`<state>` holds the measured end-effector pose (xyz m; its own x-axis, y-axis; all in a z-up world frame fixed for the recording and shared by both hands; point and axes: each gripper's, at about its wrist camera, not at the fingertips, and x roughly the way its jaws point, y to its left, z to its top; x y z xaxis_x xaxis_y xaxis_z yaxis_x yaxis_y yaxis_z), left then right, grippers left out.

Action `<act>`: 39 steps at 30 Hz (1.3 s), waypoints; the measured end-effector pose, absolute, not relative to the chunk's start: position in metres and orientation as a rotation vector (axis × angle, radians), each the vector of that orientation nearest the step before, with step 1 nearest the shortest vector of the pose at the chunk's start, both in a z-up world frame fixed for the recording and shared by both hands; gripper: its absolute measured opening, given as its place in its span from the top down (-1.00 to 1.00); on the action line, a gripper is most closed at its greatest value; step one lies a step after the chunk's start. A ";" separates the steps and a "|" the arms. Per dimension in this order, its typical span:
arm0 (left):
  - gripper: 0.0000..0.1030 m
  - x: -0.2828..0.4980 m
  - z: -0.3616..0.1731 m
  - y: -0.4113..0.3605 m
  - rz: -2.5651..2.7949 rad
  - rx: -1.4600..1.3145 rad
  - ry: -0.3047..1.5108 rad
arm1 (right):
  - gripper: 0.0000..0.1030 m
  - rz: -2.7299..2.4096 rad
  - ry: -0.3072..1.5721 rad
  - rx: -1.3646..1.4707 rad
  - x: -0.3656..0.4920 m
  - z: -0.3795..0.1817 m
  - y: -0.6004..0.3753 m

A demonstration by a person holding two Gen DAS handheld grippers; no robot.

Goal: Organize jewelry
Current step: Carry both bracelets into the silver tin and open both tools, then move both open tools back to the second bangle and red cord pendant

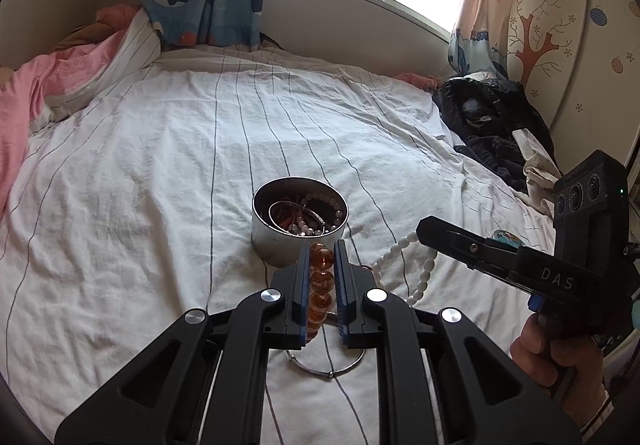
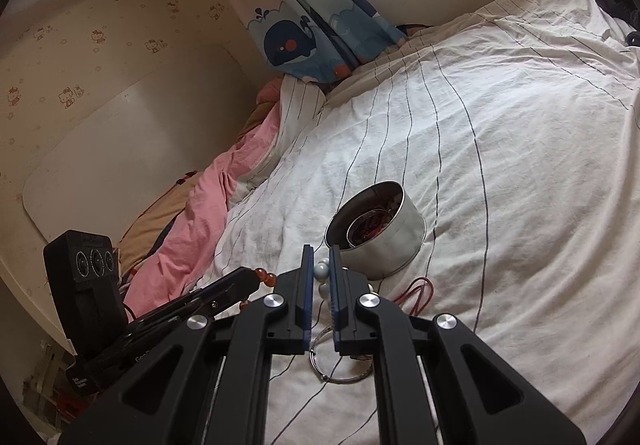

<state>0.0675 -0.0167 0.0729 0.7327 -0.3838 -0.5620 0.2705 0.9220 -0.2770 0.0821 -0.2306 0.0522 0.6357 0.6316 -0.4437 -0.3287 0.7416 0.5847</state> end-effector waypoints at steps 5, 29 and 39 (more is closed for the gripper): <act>0.79 0.081 0.081 -0.021 -0.378 -0.200 0.641 | 0.84 0.599 0.680 0.498 0.097 0.057 -0.227; 0.69 0.137 0.016 0.010 -0.242 -0.325 0.856 | 0.51 0.437 0.804 0.424 0.162 0.031 -0.222; 0.49 0.090 0.014 -0.008 -0.215 -0.153 0.848 | 0.34 0.390 0.833 0.394 0.104 0.023 -0.229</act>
